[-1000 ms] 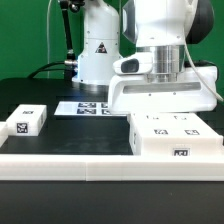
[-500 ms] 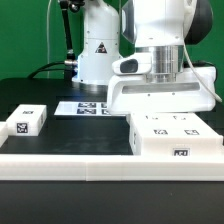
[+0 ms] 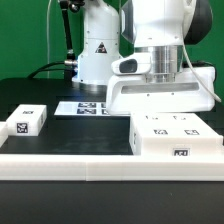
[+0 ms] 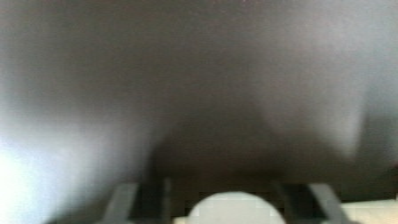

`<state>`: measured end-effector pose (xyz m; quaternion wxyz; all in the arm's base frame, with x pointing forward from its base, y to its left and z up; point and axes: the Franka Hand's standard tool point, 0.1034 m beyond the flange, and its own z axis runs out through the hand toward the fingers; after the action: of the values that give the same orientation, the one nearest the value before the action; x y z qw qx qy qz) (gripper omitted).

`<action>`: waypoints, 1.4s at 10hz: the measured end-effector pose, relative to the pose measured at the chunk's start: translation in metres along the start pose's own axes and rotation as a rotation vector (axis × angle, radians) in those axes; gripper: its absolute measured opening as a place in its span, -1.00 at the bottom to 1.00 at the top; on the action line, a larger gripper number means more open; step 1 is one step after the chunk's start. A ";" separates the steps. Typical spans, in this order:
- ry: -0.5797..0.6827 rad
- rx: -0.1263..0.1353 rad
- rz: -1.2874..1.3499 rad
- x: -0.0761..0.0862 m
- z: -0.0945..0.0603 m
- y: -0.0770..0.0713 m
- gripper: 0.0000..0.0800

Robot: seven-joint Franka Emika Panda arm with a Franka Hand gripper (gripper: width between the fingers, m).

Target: Assemble cabinet

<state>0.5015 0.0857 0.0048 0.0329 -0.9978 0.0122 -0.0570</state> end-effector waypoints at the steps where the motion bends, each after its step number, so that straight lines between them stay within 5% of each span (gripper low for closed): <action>1: -0.001 0.000 -0.004 -0.001 0.000 0.001 -0.79; 2: -0.001 -0.001 -0.005 -0.001 0.000 0.001 -0.95; 7: -0.002 -0.001 -0.005 -0.001 0.000 0.001 -0.99; 12: -0.057 0.009 -0.012 0.006 -0.048 0.001 -0.99; 14: -0.062 0.010 -0.013 0.006 -0.048 0.000 -0.99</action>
Offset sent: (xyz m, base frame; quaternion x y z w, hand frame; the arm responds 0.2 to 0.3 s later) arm 0.0000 0.0000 0.0000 0.0000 0.0000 0.0000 1.0000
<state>0.5021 0.0822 0.0533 0.0377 -0.9989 0.0045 -0.0265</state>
